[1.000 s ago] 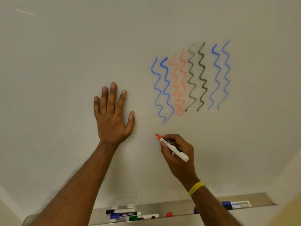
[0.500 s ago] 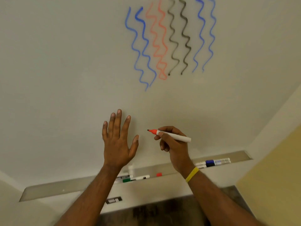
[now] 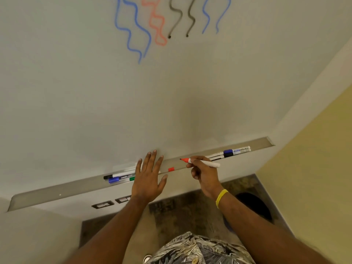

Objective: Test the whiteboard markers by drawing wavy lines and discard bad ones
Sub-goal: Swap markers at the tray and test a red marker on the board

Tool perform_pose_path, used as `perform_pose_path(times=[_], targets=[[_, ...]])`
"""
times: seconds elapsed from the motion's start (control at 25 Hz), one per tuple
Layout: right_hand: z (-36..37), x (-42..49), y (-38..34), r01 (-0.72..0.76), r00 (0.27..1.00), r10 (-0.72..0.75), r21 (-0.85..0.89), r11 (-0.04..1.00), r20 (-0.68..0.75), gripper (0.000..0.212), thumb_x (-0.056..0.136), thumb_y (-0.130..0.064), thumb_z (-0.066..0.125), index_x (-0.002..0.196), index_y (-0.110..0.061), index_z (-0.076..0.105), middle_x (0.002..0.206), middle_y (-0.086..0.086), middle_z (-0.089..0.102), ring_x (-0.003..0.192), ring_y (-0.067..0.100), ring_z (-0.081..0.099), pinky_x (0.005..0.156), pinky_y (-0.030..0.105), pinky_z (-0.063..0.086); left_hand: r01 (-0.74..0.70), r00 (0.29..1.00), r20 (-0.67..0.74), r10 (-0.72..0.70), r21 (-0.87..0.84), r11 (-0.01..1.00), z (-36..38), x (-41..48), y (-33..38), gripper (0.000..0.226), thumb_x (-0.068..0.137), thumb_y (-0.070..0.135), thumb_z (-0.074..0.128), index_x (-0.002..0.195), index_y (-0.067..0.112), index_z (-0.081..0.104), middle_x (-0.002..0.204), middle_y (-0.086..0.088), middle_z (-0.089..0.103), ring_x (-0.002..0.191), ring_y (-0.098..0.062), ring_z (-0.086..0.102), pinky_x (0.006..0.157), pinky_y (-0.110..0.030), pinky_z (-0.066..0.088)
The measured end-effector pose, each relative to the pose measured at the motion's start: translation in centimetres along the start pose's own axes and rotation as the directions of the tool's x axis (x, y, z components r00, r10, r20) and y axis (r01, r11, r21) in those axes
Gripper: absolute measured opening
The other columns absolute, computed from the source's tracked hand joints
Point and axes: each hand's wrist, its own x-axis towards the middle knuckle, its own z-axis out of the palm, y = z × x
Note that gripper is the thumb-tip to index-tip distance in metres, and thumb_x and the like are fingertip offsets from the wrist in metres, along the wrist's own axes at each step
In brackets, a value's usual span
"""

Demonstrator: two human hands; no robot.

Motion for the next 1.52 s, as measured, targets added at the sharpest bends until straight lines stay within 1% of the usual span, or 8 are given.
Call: perform_pose_path(times=[0.12, 0.28, 0.52, 0.68, 0.84, 1.12, 1.28, 1.52], targets=[[-2.0, 0.0, 1.5, -0.076, 0.997, 0.074, -0.043, 0.996, -0.033, 0.007, 0.093, -0.01, 0.062, 0.092, -0.005, 0.067, 0.077, 0.013, 0.069, 0.057, 0.017, 0.051, 0.048, 0.024, 0.041, 0.013, 0.988, 0.155, -0.01, -0.021, 1.0, 1.9, 0.2, 1.0, 0.067, 0.098, 0.056, 0.033, 0.155, 0.028, 0.013, 0.164, -0.001, -0.004, 0.151, -0.021, -0.008, 0.12, -0.04, -0.007], [-3.7, -0.4, 2.5, -0.159, 0.986, 0.155, -0.057, 0.986, -0.064, 0.004, 0.093, -0.01, 0.063, 0.093, -0.008, 0.067, 0.08, 0.012, 0.07, 0.058, 0.016, 0.054, 0.049, 0.022, 0.044, -0.008, 0.95, 0.309, 0.046, -0.122, 0.993, 3.2, 2.3, 2.2, 0.066, 0.095, 0.035, 0.054, 0.153, 0.027, 0.023, 0.163, -0.001, 0.016, 0.149, -0.022, 0.018, 0.121, -0.037, 0.017], [-6.2, -0.4, 3.0, -0.159, 0.987, 0.151, -0.156, 0.975, -0.062, 0.013, 0.093, -0.013, 0.065, 0.101, -0.004, 0.067, 0.08, 0.009, 0.071, 0.062, 0.015, 0.056, 0.056, 0.021, 0.049, 0.026, 0.9, 0.436, 0.032, -0.126, 0.992, 5.4, 5.2, 2.8, 0.062, 0.096, 0.027, 0.053, 0.151, 0.014, 0.029, 0.161, -0.004, 0.021, 0.147, -0.023, 0.024, 0.118, -0.038, 0.028], [-7.5, 0.1, 3.2, -0.155, 0.986, 0.14, -0.201, 0.967, -0.085, 0.015, 0.091, -0.014, 0.068, 0.103, -0.006, 0.069, 0.08, 0.008, 0.069, 0.07, 0.017, 0.058, 0.064, 0.02, 0.051, 0.035, 0.911, 0.412, 0.024, -0.135, 0.99, 5.9, 6.6, 3.1, 0.038, 0.096, 0.02, 0.049, 0.134, 0.015, 0.05, 0.142, -0.002, 0.045, 0.123, -0.023, 0.05, 0.098, -0.037, 0.047], [-8.3, 0.6, 3.1, -0.163, 0.983, 0.142, -0.201, 0.966, -0.114, 0.016, 0.091, -0.013, 0.068, 0.104, -0.006, 0.069, 0.081, 0.009, 0.069, 0.07, 0.017, 0.058, 0.061, 0.019, 0.05, 0.092, 0.924, 0.381, -0.013, -0.189, 0.978, 6.6, 8.0, 2.9, 0.037, 0.096, 0.011, 0.049, 0.131, 0.022, 0.057, 0.134, 0.002, 0.056, 0.121, -0.021, 0.053, 0.1, -0.034, 0.044], [-9.7, 1.4, 2.7, -0.145, 0.977, 0.114, -0.175, 0.974, -0.178, 0.012, 0.089, -0.012, 0.069, 0.101, -0.008, 0.071, 0.079, 0.008, 0.07, 0.07, 0.018, 0.059, 0.063, 0.023, 0.053, 0.181, 0.933, 0.352, -0.079, -0.266, 0.947, 7.1, 9.8, 3.4, 0.033, 0.089, 0.0, 0.053, 0.106, 0.022, 0.071, 0.108, -0.001, 0.069, 0.095, -0.02, 0.063, 0.077, -0.026, 0.043], [-10.1, 2.4, 1.8, -0.134, 0.964, 0.084, -0.187, 0.973, -0.253, 0.016, 0.09, -0.011, 0.069, 0.105, -0.006, 0.071, 0.079, 0.008, 0.068, 0.069, 0.015, 0.06, 0.063, 0.02, 0.053, 0.106, 0.954, 0.297, 0.031, -0.436, 0.894, 6.0, 9.3, 4.0, 0.027, 0.092, 0.011, 0.063, 0.118, 0.014, 0.068, 0.109, -0.001, 0.07, 0.099, -0.017, 0.063, 0.091, -0.028, 0.048], [-9.0, 2.6, 0.7, -0.027, 0.982, -0.032, -0.305, 0.952, -0.189, 0.009, 0.092, -0.013, 0.066, 0.097, -0.009, 0.072, 0.08, 0.007, 0.07, 0.069, 0.015, 0.062, 0.068, 0.024, 0.054, 0.047, 0.977, 0.195, 0.088, -0.595, 0.802, 1.7, 5.9, 6.9, 0.026, 0.088, 0.026, 0.07, 0.114, 0.024, 0.071, 0.103, 0.016, 0.067, 0.085, 0.003, 0.06, 0.076, -0.003, 0.041]])
